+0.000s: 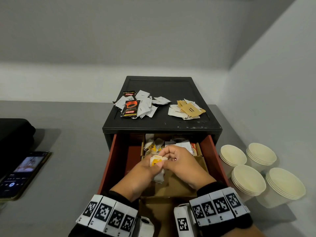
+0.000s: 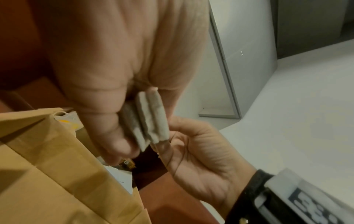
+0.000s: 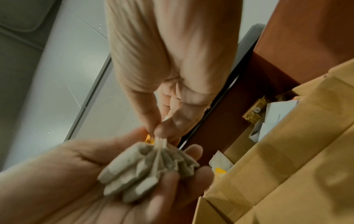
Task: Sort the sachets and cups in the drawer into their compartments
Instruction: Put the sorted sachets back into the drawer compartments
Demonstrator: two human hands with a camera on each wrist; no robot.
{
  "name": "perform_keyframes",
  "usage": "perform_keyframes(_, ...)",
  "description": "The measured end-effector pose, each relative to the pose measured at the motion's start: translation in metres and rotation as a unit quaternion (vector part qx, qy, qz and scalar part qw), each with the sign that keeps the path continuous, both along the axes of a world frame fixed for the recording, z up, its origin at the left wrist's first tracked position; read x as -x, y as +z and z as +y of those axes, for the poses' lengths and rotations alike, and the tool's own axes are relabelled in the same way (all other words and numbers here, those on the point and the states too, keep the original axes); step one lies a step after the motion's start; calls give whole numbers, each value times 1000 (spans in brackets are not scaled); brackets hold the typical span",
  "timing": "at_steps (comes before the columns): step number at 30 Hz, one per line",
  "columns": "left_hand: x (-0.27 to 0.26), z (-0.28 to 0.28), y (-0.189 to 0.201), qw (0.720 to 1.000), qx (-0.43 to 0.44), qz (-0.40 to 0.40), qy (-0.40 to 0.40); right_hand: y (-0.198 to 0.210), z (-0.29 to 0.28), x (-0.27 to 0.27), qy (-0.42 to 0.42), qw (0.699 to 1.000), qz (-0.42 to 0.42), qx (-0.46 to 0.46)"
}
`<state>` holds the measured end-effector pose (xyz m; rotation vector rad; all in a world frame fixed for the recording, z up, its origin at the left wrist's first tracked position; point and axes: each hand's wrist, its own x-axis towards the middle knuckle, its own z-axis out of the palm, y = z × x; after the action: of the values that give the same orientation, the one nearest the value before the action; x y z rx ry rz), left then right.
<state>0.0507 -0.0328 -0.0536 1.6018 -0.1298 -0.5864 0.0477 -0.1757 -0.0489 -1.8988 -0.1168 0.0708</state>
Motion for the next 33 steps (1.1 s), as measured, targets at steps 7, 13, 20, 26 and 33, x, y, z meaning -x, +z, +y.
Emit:
perform_keyframes(7,-12,7,-7,991,-30,14,127,6,5,-35,-39,994,49,92)
perform_keyframes(13,-20,16,-3,956,-39,32,290,-14,18,-81,19,941,94,324)
perform_keyframes(20,-20,15,0,951,-45,55,300,-26,39,-109,68,894,99,431)
perform_keyframes(26,-17,16,3,957,-35,8,288,-14,31,-107,50,932,104,344)
perform_keyframes(33,-12,16,-2,974,-45,-91,204,0,-2,-57,19,991,86,101)
